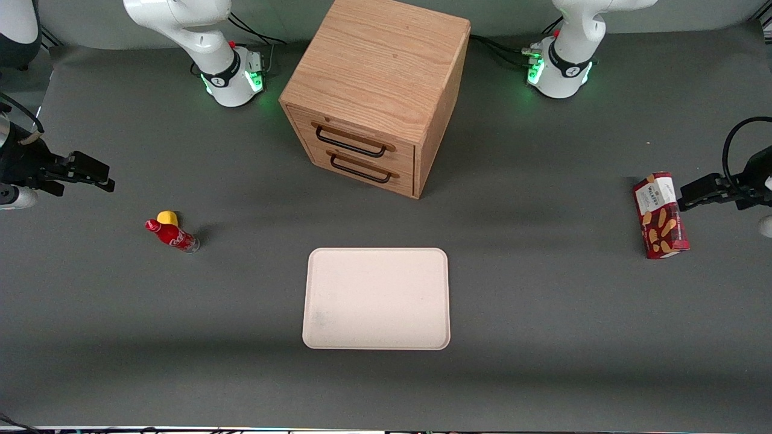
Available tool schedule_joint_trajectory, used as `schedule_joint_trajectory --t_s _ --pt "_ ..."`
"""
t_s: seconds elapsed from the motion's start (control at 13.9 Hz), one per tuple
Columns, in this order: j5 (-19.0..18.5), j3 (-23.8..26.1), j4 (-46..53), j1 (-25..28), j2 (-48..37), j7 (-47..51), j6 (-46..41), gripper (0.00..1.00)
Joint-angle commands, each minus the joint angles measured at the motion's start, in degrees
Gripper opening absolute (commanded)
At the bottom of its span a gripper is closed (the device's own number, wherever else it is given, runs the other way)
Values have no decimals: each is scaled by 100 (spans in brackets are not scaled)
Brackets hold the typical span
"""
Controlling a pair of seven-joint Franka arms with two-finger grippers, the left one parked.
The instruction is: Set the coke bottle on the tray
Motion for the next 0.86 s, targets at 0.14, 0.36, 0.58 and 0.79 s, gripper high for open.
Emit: schedule_joint_trajectory --t_s 0.14,0.36,0.58,0.79 --pt "-77 42 143 -39 48 -131 -120 100" --pt "-77 42 135 -39 48 -166 -120 100" --pt "-77 33 135 -31 48 -174 -120 100" --pt "-86 24 144 -39 83 -253 -208 100"
